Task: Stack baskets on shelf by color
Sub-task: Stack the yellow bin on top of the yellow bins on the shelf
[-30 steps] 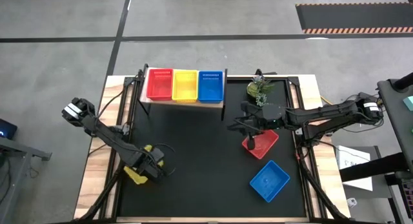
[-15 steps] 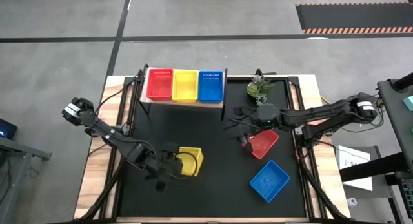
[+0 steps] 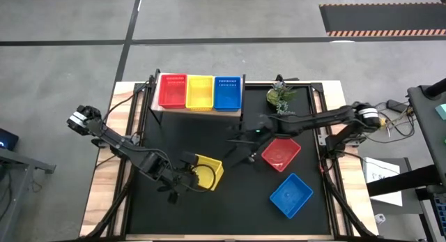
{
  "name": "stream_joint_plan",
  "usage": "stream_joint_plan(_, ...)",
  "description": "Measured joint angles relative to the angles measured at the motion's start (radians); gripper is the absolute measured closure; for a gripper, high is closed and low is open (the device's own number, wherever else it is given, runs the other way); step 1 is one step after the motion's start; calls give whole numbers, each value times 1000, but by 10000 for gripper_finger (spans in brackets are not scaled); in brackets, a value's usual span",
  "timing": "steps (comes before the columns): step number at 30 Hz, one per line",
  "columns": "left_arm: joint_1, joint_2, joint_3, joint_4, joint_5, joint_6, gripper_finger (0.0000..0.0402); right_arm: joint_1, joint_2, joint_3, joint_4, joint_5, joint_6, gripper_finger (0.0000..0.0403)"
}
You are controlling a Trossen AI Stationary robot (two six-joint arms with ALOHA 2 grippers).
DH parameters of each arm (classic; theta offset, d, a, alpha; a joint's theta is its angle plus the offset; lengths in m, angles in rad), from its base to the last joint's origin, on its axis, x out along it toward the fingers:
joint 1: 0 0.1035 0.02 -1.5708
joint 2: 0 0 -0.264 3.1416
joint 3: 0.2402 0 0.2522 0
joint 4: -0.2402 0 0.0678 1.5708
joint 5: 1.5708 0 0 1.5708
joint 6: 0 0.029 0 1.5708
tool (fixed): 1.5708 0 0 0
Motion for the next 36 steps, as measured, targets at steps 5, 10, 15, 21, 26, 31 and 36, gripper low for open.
stream_joint_plan(5, 0, 0, -13, 19, 0, 46, 402, 0, 112, 142, -143, -133, -41, 209)
stream_joint_plan(10, 1, 0, -52, 72, 1, 116, 402, -1, 209, 257, -240, -185, -82, 208)
stream_joint_plan(15, 7, 0, -72, 73, 2, 121, 402, 0, 281, 340, -309, -260, -105, 211)
stream_joint_plan(21, 8, 0, -72, 74, 2, 132, 402, -1, 345, 401, -327, -258, -105, 211)
stream_joint_plan(26, 14, 0, -72, 76, 1, 132, 402, 0, 375, 422, -325, -258, -99, 211)
stream_joint_plan(31, 14, 0, -71, 95, -46, 170, 402, 0, 394, 422, -331, -258, -98, 219)
stream_joint_plan(36, 15, 0, -71, 135, -56, 222, 402, 0, 402, 422, -347, -259, -108, 256)
